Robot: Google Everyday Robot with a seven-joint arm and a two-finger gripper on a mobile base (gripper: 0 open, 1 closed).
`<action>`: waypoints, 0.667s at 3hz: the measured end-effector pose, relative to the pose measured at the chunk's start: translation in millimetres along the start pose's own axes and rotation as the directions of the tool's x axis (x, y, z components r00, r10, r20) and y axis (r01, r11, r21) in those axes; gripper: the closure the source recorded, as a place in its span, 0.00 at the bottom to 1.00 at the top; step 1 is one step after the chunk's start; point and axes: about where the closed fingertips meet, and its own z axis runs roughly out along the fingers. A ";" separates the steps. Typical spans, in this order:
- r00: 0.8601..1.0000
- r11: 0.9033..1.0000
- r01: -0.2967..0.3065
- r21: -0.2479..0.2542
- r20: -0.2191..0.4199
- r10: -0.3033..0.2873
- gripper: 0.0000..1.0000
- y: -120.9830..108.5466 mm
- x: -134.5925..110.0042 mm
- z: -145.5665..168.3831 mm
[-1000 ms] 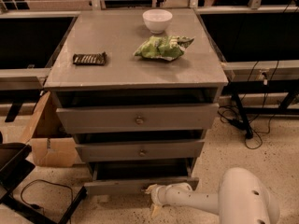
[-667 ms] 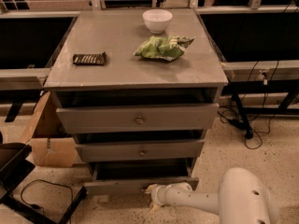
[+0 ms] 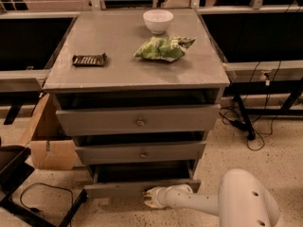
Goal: Close bottom drawer
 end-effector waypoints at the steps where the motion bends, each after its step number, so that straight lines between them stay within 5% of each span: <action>1: 1.000 0.998 0.000 -0.066 -0.002 0.000 0.86 1.4 -1.4 22.0; 2: 1.000 0.998 0.000 -0.066 -0.002 0.000 1.00 2.2 0.4 20.2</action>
Offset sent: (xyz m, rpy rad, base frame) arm 0.2895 -0.0283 -0.0315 -0.1719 -0.0217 -0.1074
